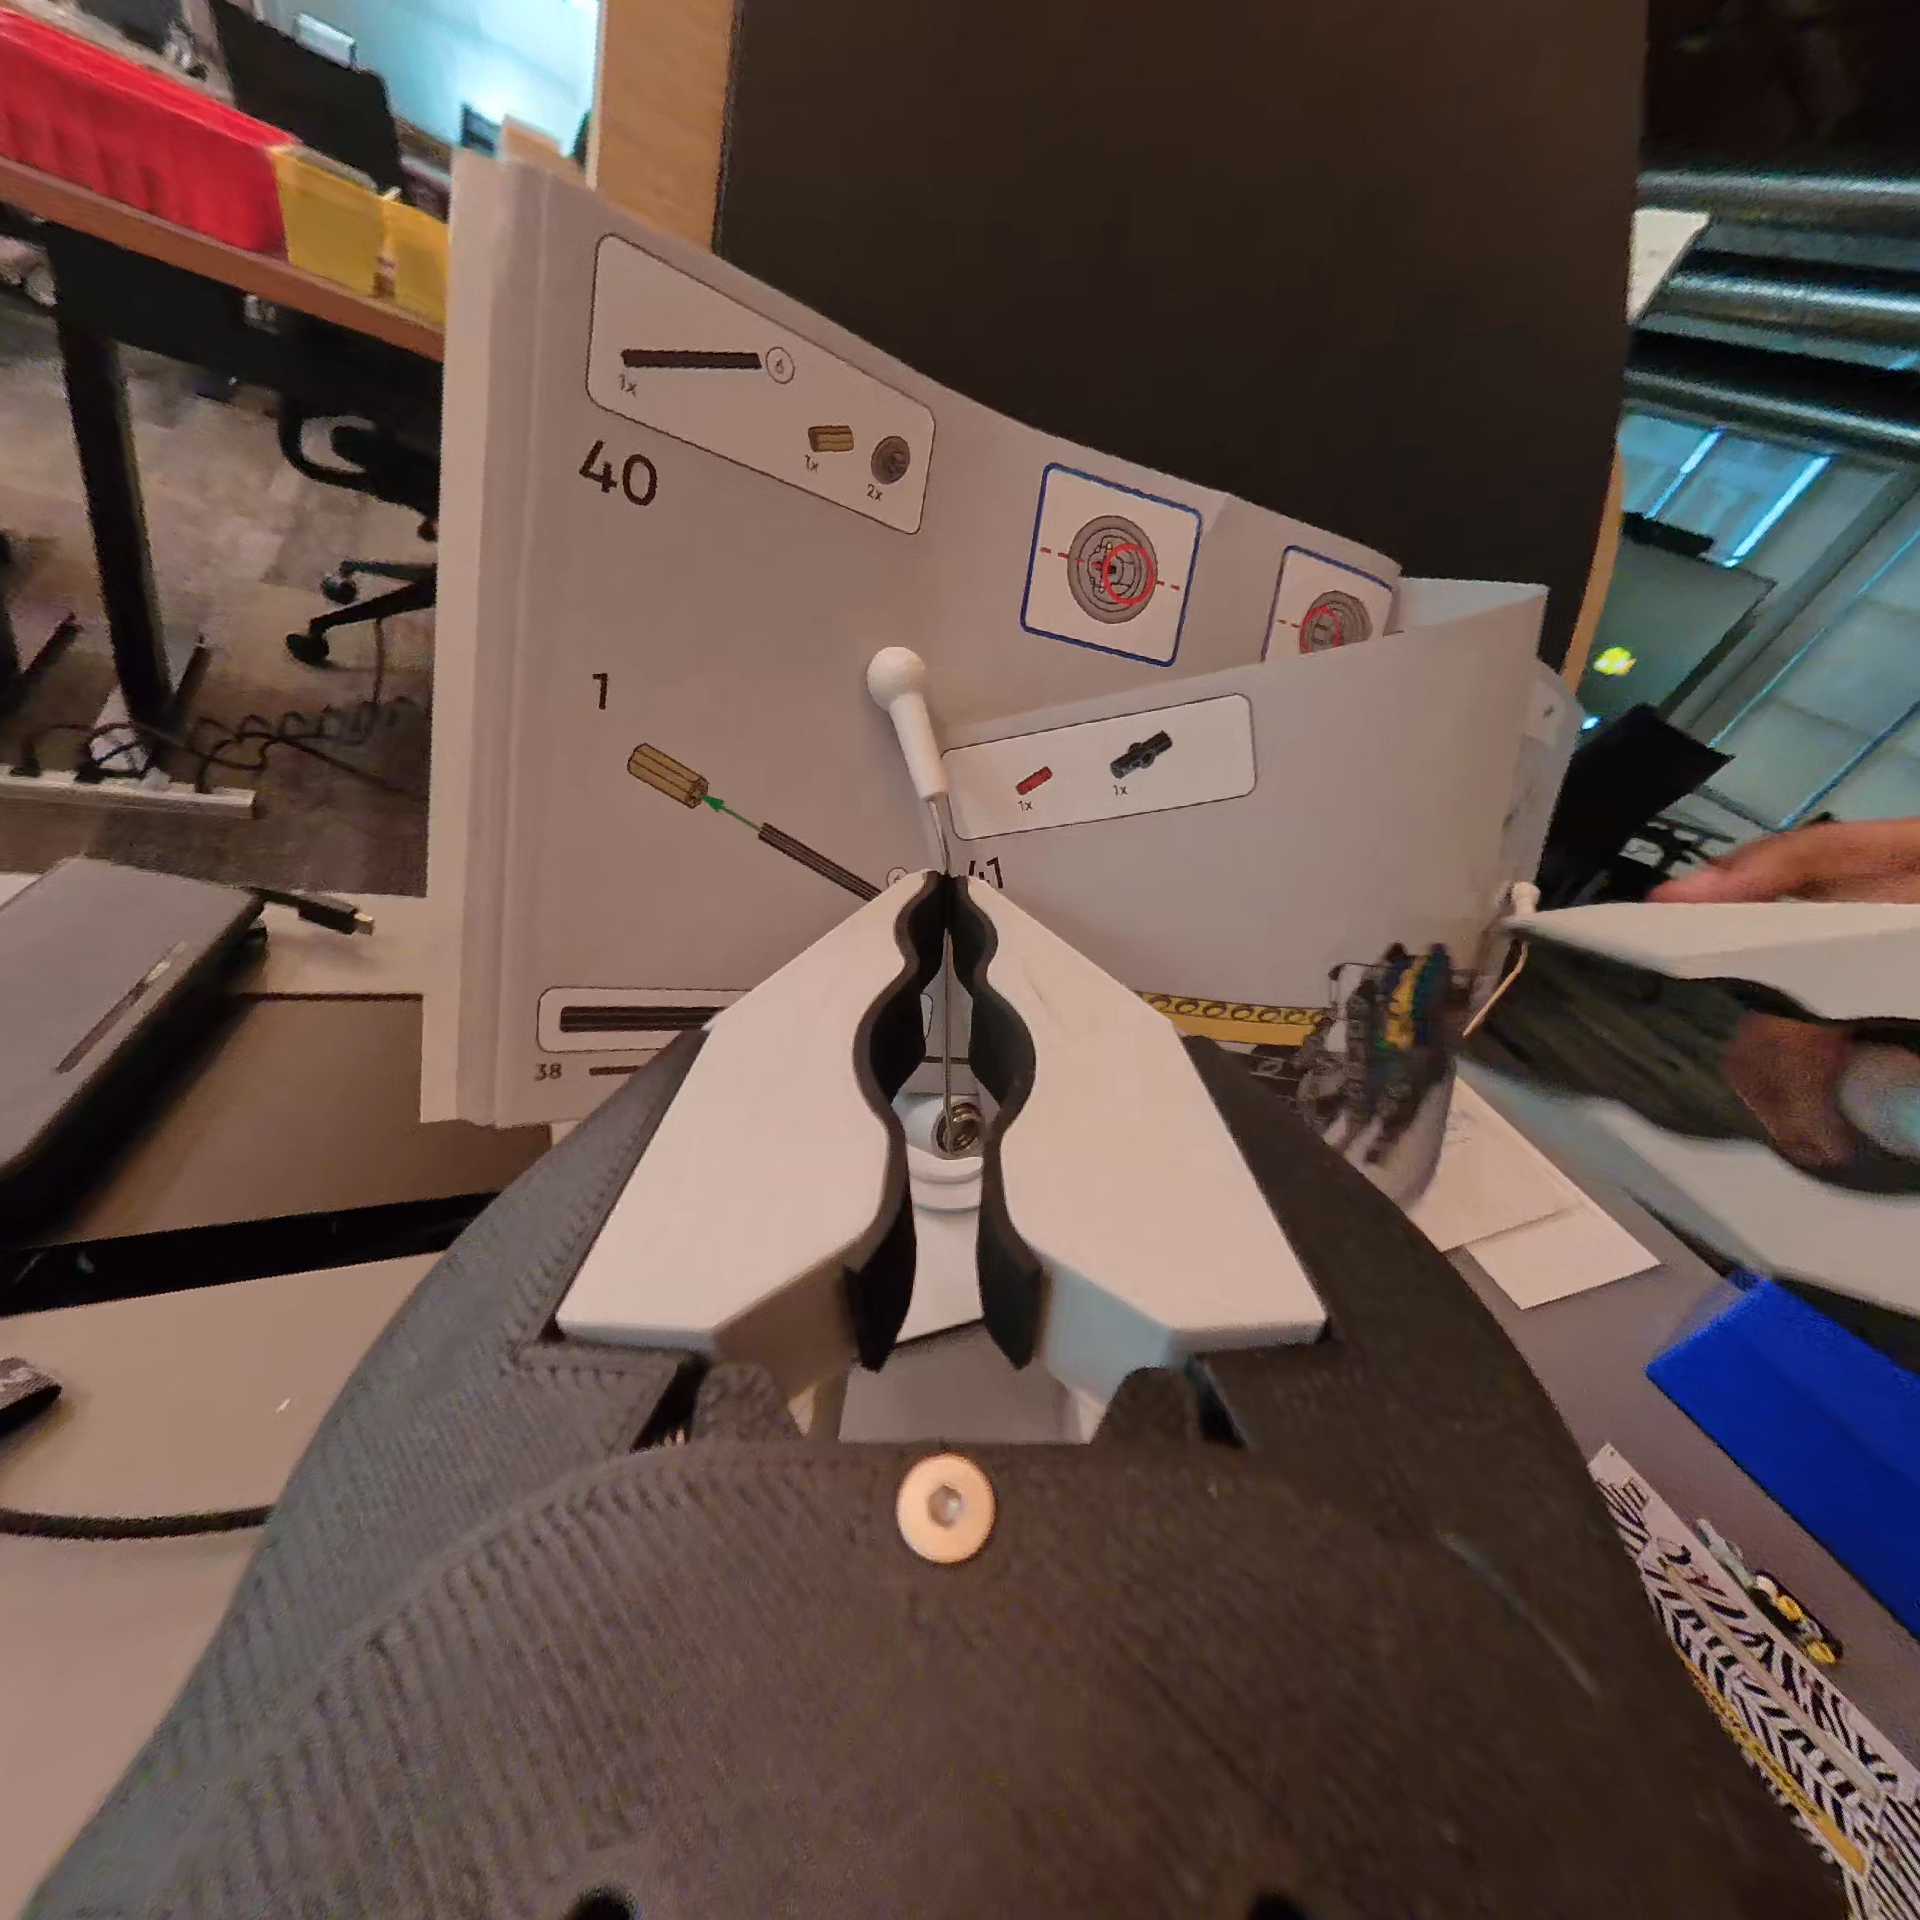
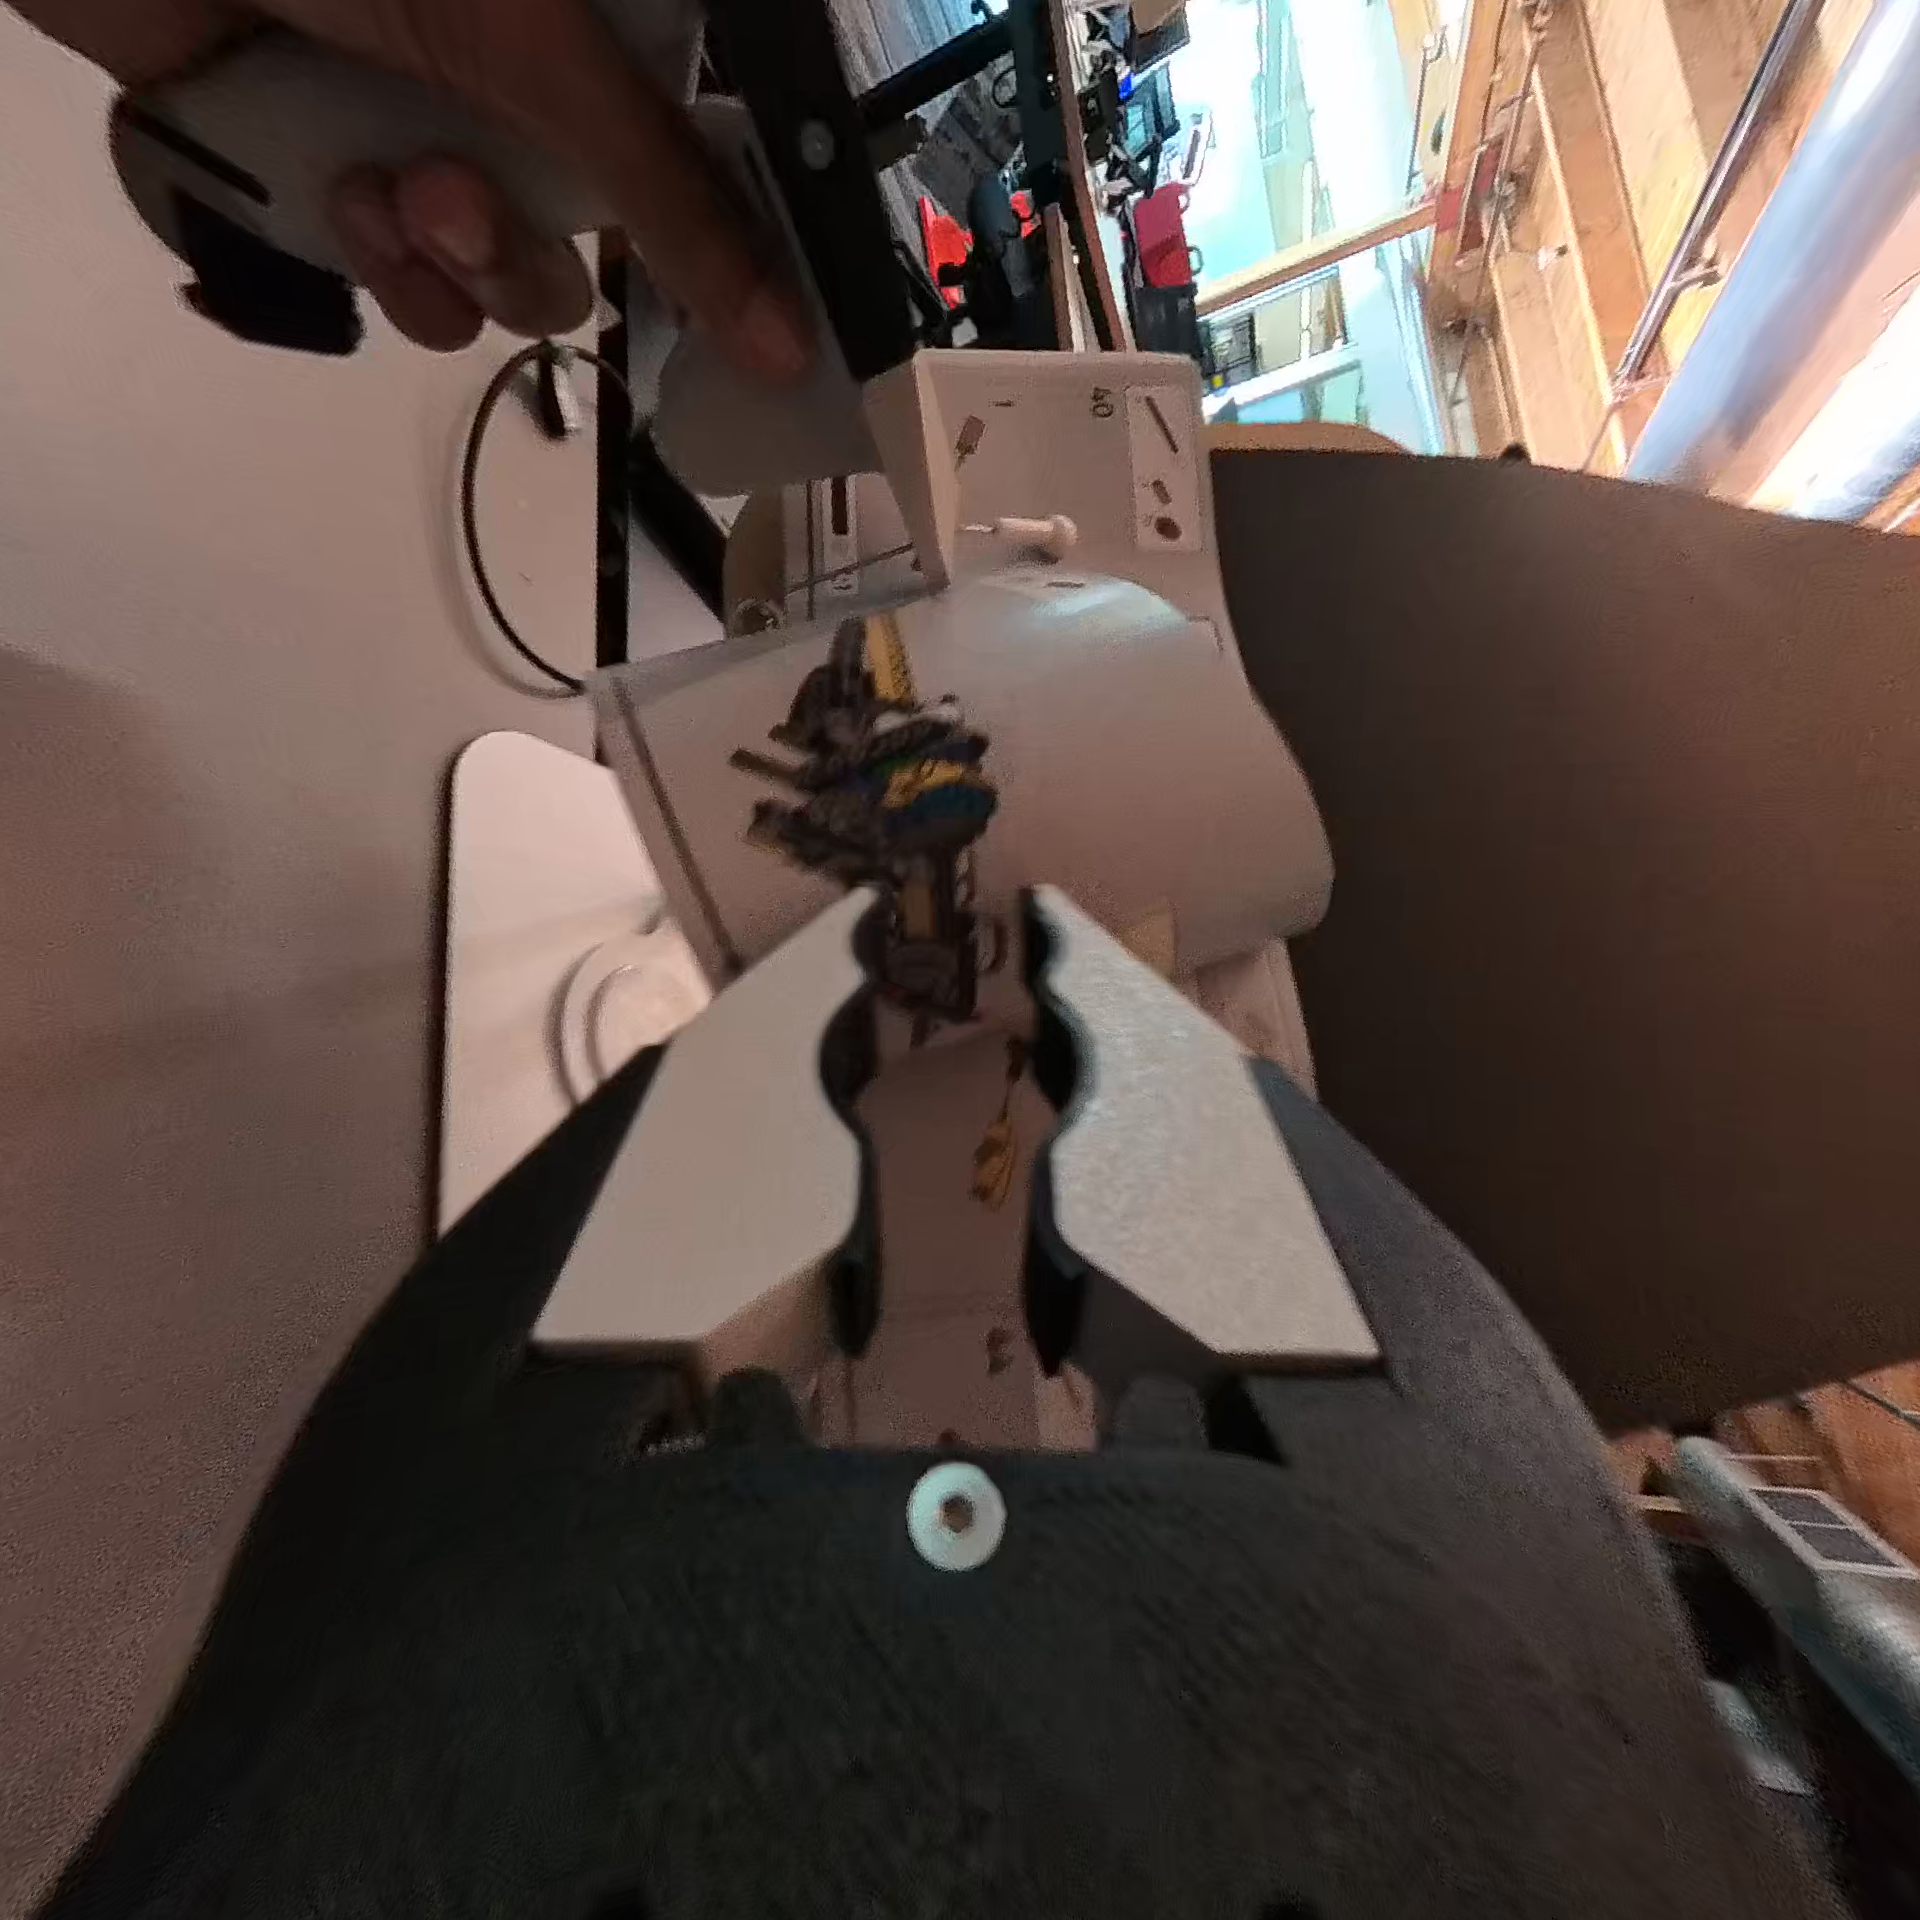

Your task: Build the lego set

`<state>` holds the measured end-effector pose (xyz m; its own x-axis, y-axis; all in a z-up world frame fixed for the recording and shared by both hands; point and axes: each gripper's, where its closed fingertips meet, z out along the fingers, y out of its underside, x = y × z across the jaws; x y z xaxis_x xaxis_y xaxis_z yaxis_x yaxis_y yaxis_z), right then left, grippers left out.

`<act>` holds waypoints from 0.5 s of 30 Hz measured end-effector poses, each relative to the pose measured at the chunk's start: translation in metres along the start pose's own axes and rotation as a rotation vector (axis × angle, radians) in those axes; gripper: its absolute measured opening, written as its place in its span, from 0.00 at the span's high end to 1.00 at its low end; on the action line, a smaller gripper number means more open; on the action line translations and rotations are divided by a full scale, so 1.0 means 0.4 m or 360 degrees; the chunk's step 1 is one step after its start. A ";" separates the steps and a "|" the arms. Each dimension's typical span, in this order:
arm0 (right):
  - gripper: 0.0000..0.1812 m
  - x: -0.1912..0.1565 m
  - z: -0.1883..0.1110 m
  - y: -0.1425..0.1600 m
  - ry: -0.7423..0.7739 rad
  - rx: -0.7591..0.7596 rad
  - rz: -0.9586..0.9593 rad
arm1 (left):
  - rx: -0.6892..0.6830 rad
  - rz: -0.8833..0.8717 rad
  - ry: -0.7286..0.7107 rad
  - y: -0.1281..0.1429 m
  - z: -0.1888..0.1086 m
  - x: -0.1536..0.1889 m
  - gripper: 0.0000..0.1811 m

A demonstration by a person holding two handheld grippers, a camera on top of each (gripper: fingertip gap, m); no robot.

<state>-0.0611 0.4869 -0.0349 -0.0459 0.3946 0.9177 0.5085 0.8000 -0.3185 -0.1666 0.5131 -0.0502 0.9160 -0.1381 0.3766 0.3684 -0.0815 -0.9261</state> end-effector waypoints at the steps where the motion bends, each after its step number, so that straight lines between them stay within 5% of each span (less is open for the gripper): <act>1: 0.97 0.008 0.020 -0.006 0.0018 -0.0004 -0.0026 | 0.0028 0.0013 0.0021 -0.001 -0.002 0.001 1.00; 7: 1.00 0.034 0.149 0.033 -0.0003 -0.0254 -0.0001 | 0.0223 -0.0065 0.0094 -0.001 -0.028 -0.025 1.00; 15: 1.00 0.066 0.210 0.001 0.0099 -0.0383 -0.0012 | 0.0283 -0.0068 0.0137 -0.003 -0.034 -0.026 1.00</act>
<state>-0.1343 0.5358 -0.0307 -0.0009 0.3545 0.9351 0.6987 0.6692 -0.2530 -0.1788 0.5012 -0.0526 0.8848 -0.2229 0.4093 0.4360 0.0856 -0.8959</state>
